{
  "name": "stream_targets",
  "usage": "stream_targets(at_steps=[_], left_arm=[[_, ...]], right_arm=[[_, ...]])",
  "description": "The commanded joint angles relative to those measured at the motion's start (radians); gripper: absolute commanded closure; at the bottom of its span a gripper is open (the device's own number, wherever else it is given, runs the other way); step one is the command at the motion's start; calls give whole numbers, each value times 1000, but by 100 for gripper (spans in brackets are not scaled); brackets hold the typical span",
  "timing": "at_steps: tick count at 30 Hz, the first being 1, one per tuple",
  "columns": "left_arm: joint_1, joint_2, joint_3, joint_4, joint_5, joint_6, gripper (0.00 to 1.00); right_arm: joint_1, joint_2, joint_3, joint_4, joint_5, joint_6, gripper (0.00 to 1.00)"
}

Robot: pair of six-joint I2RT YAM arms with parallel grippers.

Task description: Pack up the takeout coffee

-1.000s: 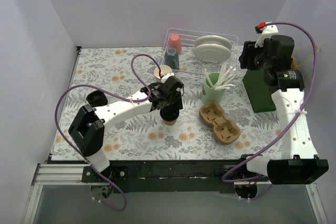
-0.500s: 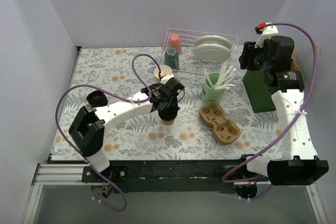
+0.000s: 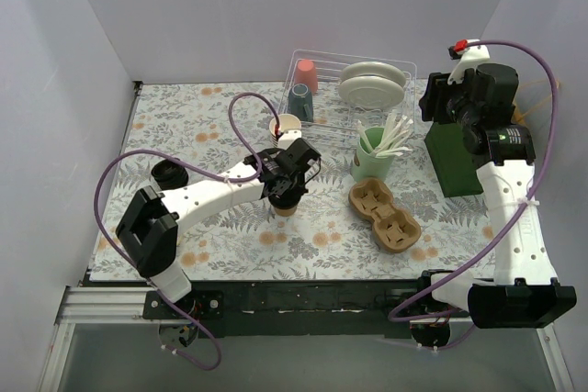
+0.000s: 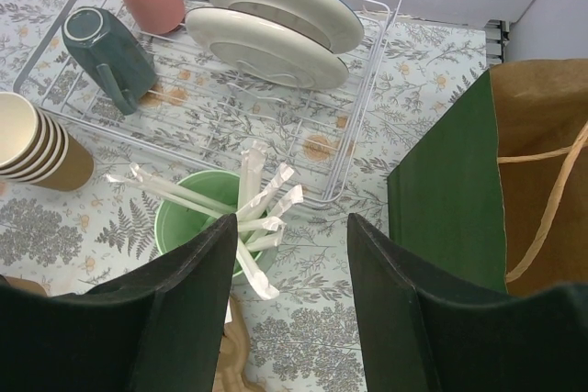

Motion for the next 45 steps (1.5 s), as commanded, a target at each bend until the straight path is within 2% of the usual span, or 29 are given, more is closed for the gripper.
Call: stream_targets(at_steps=[1,5,8,9,14,17,21,24,31,35,39,42,45], left_arm=[[26,-106,-59,-28,-66,31,100],[107,-170,-107,27,-63,93,100],[196,-205,-147,89,-41,164,100],[257,-207,-152,101,-6,177,100],[415,-167,-132,176,49,275,100],[480,-89,-63,204,114,304,100],[529,23,61,183,124,332,100],[550,83,94,179,100,343,100],[587,152,141,183,138,353,100],[589,146,170,167,135,355,80],[587,117,195,155,143,358,43],[587,88,230,132,172,366,28],[589,36,259,109,210,372,19]], right_arm=[[0,-30,-5,39,-12,-18,41],[0,-30,-4,37,-13,-18,41],[0,-33,-7,37,-18,-15,41],[0,-35,-8,39,-19,-15,41],[0,-38,-10,39,-16,-15,41],[0,-30,-2,36,-19,-15,41],[0,-30,0,28,-12,-20,41],[0,-35,-7,34,-13,-17,41],[0,-26,-1,31,-12,-16,41],[0,-26,-5,36,-12,-15,41],[0,-21,-10,36,-21,-16,41],[0,-21,-8,33,-13,-18,41],[0,-4,25,17,17,-23,41]])
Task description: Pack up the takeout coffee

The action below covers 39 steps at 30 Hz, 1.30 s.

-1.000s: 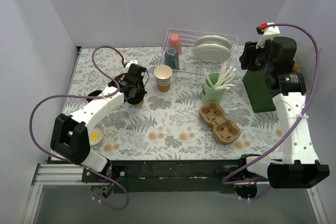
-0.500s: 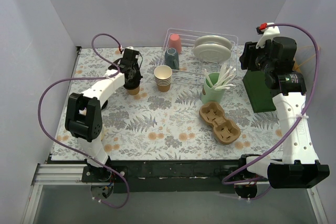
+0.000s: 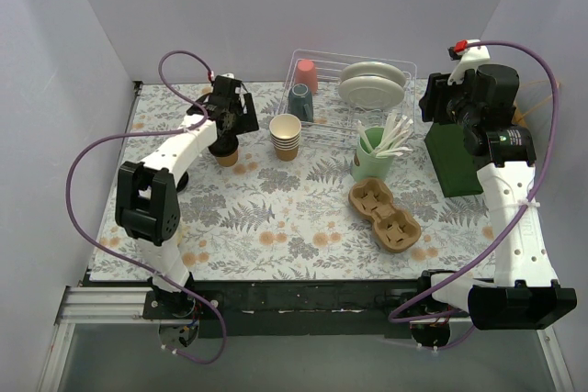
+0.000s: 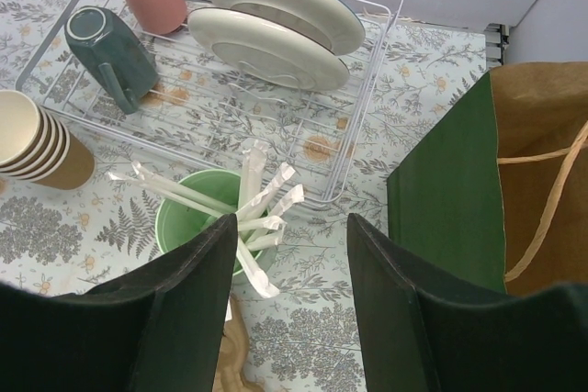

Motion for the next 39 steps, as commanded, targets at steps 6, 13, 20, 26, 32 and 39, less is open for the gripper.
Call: stream_targets(at_steps=[6,13,20,26,32,39], left_arm=[[5,-275,55,-20,152,80,2],[2,-564,-304,116,304,57,2],[3,-778,-631,325,286,52,2],[2,-818,-660,363,278,69,2],[2,-780,-643,350,298,69,2],[3,-786,-647,336,278,75,2]], right_arm=[[-1,57,113,-22,109,-25,41],[-67,169,242,-67,184,-85,40],[-182,403,504,-246,17,-94,39],[-216,459,553,-303,8,-90,30],[-218,430,579,-288,-132,-67,24],[-218,334,527,-190,-89,-36,18]])
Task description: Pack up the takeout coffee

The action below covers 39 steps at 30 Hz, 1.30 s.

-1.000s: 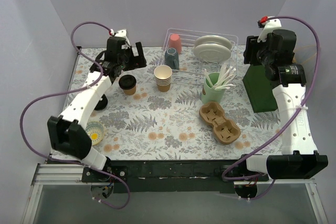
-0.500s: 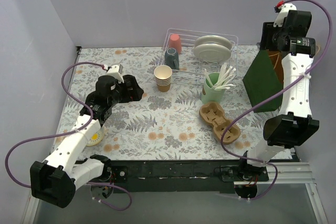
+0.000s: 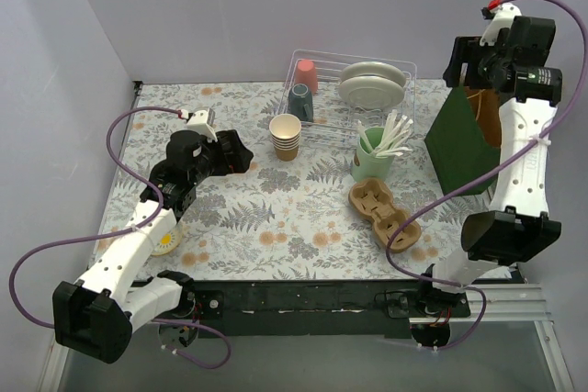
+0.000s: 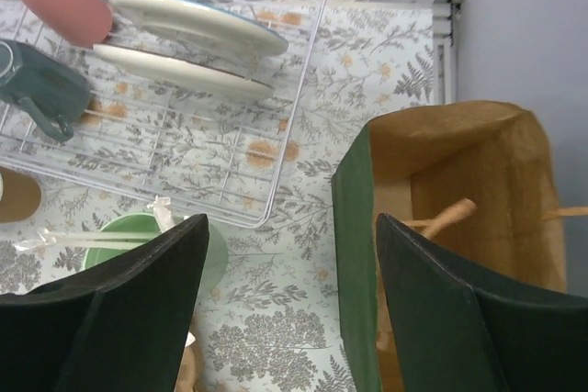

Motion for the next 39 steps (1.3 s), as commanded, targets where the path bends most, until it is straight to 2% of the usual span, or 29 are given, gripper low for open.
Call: stream_targets(at_steps=[1,4,7,16,25,28,31,32,34,36,37,39], left_arm=[[2,-22,23,9,-16,20,2],[3,-27,19,9,-14,21,2],[3,-25,21,9,-14,21,2],[2,-30,18,10,-14,20,2],[2,-27,15,9,-14,21,2],[2,-28,15,7,-19,21,2],[2,-28,15,7,-23,21,2],[2,-27,15,7,-24,21,2],[3,-28,15,7,-23,23,2],[3,-27,15,7,-28,23,2],[3,-28,15,7,-30,21,2],[3,-22,15,9,-33,21,2]], right_arm=[[-3,-117,-21,112,103,20,17],[-2,-156,-94,164,230,7,12],[-3,-156,-127,163,289,-13,9],[-6,-114,-183,111,232,-52,12],[-14,-122,-350,193,220,-107,21],[-20,-119,-380,207,202,-119,27],[-25,-108,-384,210,212,-128,41],[-26,-107,-384,213,214,-130,49],[-25,-111,-393,238,211,-144,57],[-26,-122,-410,256,223,-161,69],[-26,-125,-409,256,246,-167,80],[-25,-137,-397,250,252,-187,90]])
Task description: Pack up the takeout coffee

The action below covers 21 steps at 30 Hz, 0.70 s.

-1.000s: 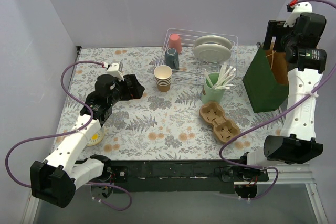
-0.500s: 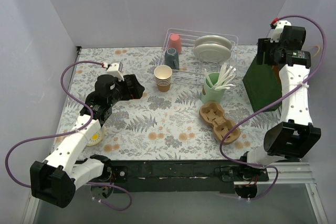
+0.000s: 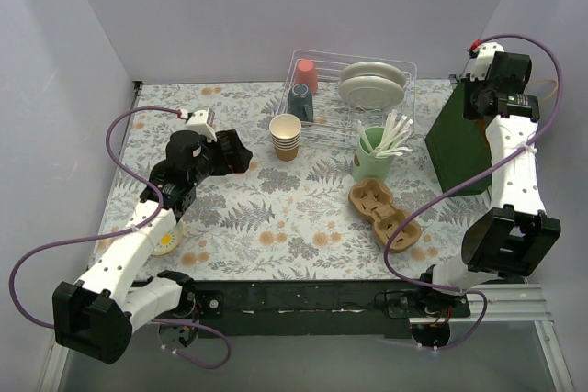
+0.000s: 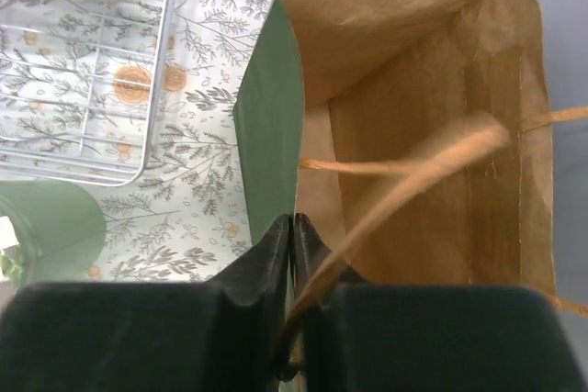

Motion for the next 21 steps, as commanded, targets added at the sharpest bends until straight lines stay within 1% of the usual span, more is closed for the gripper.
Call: stream_targets(at_steps=[1,2,6,11,17,18,20,21], left_arm=[[3,-15,15,8,-30,16,2],[2,-10,16,7,-35,17,2],[2,0,19,7,-48,17,2],[3,-14,15,5,-61,11,2],[2,-30,12,5,-61,11,2],[2,-33,13,5,-62,12,2],[2,-36,19,5,-62,11,2],[3,-40,24,4,-62,8,2]], right_arm=[[-2,-38,13,49,39,-45,94],[-3,-41,25,44,47,-48,99],[8,-49,118,-17,49,-65,99],[35,-32,299,-88,38,-93,99],[115,-66,439,-115,59,-148,99],[145,-78,482,-111,56,-154,99],[182,-98,505,-94,24,-182,99],[237,-119,525,-80,17,-194,99]])
